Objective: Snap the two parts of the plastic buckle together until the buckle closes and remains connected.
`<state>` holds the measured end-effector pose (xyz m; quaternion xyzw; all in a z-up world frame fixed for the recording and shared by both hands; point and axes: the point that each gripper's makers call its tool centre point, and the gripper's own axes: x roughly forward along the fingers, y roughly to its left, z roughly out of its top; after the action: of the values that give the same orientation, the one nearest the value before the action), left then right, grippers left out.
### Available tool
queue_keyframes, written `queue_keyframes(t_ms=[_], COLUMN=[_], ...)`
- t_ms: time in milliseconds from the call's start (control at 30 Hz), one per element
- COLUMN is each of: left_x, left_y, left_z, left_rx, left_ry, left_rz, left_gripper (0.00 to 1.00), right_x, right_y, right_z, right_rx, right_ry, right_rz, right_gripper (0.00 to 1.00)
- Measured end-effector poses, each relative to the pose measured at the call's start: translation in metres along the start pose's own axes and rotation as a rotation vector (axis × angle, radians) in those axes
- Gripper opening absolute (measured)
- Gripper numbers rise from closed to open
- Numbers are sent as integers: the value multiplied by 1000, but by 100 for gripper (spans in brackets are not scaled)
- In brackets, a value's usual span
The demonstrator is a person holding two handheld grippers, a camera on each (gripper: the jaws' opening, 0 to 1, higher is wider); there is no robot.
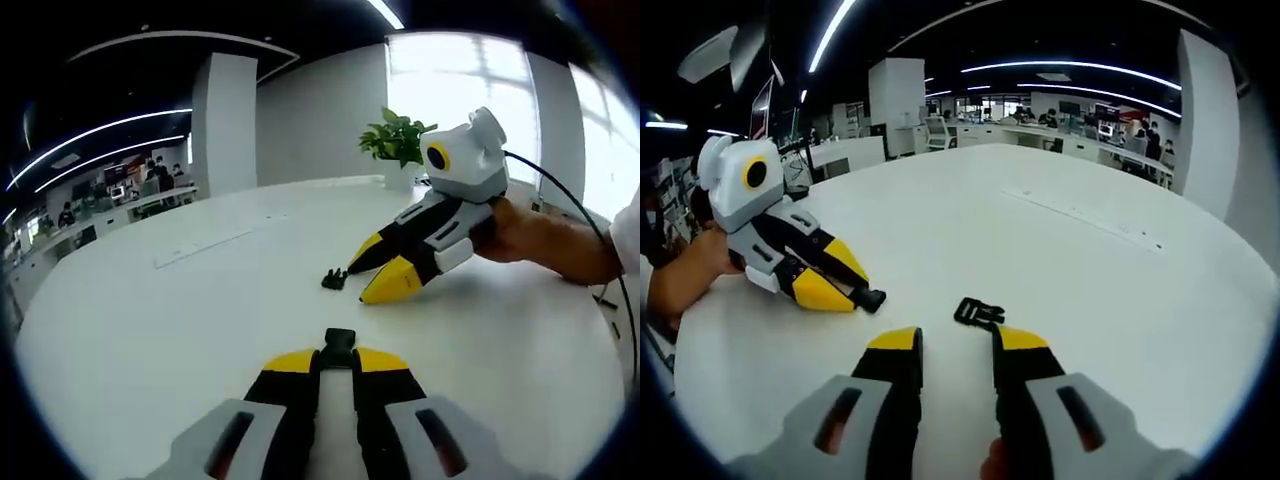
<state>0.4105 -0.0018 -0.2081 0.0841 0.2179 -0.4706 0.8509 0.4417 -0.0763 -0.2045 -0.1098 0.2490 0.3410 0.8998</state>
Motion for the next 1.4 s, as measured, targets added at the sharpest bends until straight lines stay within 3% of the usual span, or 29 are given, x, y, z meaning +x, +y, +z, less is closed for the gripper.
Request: queue_keyframes(t_ms=[300, 800, 1400], left_x=[-1, -3, -1], left_y=[3, 3, 3], left_z=[-1, -1, -1], left_rx=[-2, 2, -2], left_ry=[0, 0, -3], left_rz=[6, 9, 8], left_gripper=[12, 12, 12], right_x=[10, 20, 20], right_y=[-2, 22, -5], right_z=[6, 10, 12], right_rx=[-33, -57, -34], right_ry=[-6, -9, -23], right_rz=[10, 63, -26], right_gripper=[32, 34, 21])
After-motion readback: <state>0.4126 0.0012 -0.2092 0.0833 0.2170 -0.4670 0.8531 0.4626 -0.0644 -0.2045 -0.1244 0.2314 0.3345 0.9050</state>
